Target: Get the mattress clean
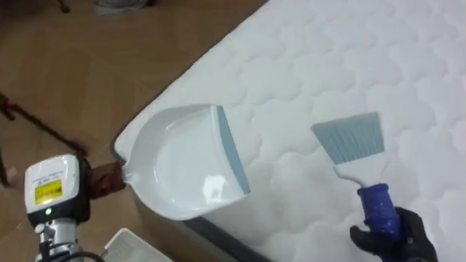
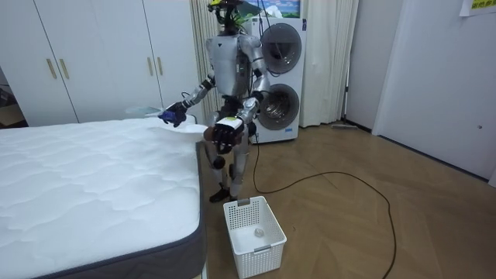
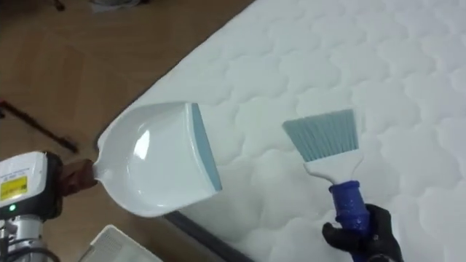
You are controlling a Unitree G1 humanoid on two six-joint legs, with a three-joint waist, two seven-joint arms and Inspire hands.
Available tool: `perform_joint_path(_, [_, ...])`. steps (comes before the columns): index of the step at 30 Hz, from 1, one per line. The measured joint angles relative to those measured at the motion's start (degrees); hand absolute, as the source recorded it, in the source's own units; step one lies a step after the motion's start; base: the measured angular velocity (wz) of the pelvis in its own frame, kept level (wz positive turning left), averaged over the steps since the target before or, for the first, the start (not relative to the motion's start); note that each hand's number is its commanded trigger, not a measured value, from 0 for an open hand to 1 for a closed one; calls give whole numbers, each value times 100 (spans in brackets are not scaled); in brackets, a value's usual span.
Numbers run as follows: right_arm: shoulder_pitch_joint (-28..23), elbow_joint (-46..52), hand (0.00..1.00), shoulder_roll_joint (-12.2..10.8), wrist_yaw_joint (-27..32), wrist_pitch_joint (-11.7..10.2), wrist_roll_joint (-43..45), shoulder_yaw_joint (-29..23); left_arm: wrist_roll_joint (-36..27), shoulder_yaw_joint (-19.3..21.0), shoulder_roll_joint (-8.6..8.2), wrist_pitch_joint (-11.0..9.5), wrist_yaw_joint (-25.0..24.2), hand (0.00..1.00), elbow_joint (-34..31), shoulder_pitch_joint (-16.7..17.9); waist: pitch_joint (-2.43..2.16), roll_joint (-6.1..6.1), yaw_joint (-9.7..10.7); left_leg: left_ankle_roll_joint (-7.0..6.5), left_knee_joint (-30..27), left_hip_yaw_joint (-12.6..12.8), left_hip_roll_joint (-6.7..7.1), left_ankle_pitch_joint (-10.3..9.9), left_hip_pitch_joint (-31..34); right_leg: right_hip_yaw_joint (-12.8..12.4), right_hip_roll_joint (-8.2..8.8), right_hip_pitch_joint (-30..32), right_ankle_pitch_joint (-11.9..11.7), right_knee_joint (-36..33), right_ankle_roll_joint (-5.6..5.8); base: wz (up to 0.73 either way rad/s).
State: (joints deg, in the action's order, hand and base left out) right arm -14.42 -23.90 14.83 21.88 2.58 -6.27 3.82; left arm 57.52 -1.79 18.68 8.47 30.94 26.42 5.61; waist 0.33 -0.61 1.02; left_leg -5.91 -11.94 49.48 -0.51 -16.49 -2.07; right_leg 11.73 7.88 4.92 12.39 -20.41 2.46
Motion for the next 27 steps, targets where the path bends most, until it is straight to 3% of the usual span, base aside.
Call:
perform_joint_path(1, [16,0,0,-7,1,0,0,0,-69,-35,-4,13,-1,100,21,-19,-2,1,7,130,-105,-101,-11,-17,23,-35,15,22,-5,-17,-10,-44])
perform_joint_path(2, [50,-2,0,-4,2,-5,8,-12,-128,-109,-27,45,-9,100,68,-59,3,-18,-7,461,-449,-914,30,-49,143,-111,79,61,-41,-56,-66,-76])
perform_joint_path(3, [150,-9,0,-2,-1,-16,23,-25,-195,-165,-39,83,-9,100,57,-57,50,-7,-89,459,-832,-2054,73,-156,314,-208,79,185,-90,-253,-100,-119])
perform_joint_path(4, [239,-17,0,-12,-5,-66,38,-19,-276,-168,-45,99,-43,100,96,-34,56,118,-174,301,-1010,-2422,65,-389,380,-224,-44,256,-83,-436,48,-111])
perform_joint_path(7, [201,42,0,-17,-51,-197,38,-19,-457,-276,-37,172,-193,100,117,34,-34,131,64,259,-868,-2462,35,-410,338,-49,-106,182,-136,-267,65,-22])
perform_joint_path(8, [210,51,0,-16,-61,-248,39,-86,-451,-359,-39,171,-235,100,112,41,-37,142,154,170,-793,-2440,20,-324,322,-53,-144,165,-194,-160,95,-8])
perform_joint_path(9, [215,51,0,-16,-66,-286,58,-133,-428,-454,-39,167,-290,100,106,57,-35,181,241,-2,-688,-2412,-9,-222,280,-78,-220,108,-265,-33,78,-13])
perform_joint_path(11, [213,50,0,-16,-91,-295,95,-133,-393,-555,-39,162,-376,100,80,57,-21,224,330,-134,-559,-2268,-60,-111,213,-189,-336,66,-336,131,44,-26])
perform_joint_path(12, [210,51,0,-15,-106,-299,109,-133,-365,-592,-39,143,-427,100,54,57,8,272,367,-129,-520,-2203,-104,-90,165,-242,-406,4,-389,279,14,-36])
perform_joint_path(16, [125,149,0,-15,-199,-272,278,-140,-352,-617,-34,107,-500,100,-34,95,-17,397,446,-10,-334,-1951,-153,-20,31,-535,-570,15,-455,489,-54,-46])
perform_joint_path(18, [128,219,0,-16,-237,-245,410,-126,-353,-614,-37,95,-503,100,-41,151,-14,409,330,65,-248,-1864,-172,24,-137,-859,-689,27,-469,553,-111,-83])
perform_joint_path(19, [136,234,0,-16,-253,-245,417,-118,-354,-612,-37,94,-503,100,-41,191,-15,406,276,81,-244,-1926,-175,33,-179,-971,-731,28,-485,570,-137,-124])
perform_joint_path(21, [151,346,0,-12,-307,-243,436,-68,-383,-602,-37,88,-505,100,-54,331,-16,415,116,126,-237,-2846,-130,43,-280,-1278,-884,27,-535,556,-218,-117])
perform_joint_path(23, [149,454,0,-8,-353,-238,454,-43,-406,-574,-38,26,-532,100,-54,410,-29,421,83,175,-137,-3457,-77,64,-373,-1549,-986,16,-559,539,-256,-92])
perform_joint_path(24, [171,480,0,-8,-380,-233,467,-40,-402,-559,-42,-7,-540,100,-54,418,-33,423,55,187,-72,-3629,-60,59,-414,-1723,-1057,57,-565,497,-266,-82])
perform_joint_path(27, [207,476,0,-9,-458,-149,599,-11,-396,-506,-110,-37,-540,100,-58,418,-38,399,31,220,90,-3651,-64,41,-550,-2076,-1248,138,-590,441,-285,-71])
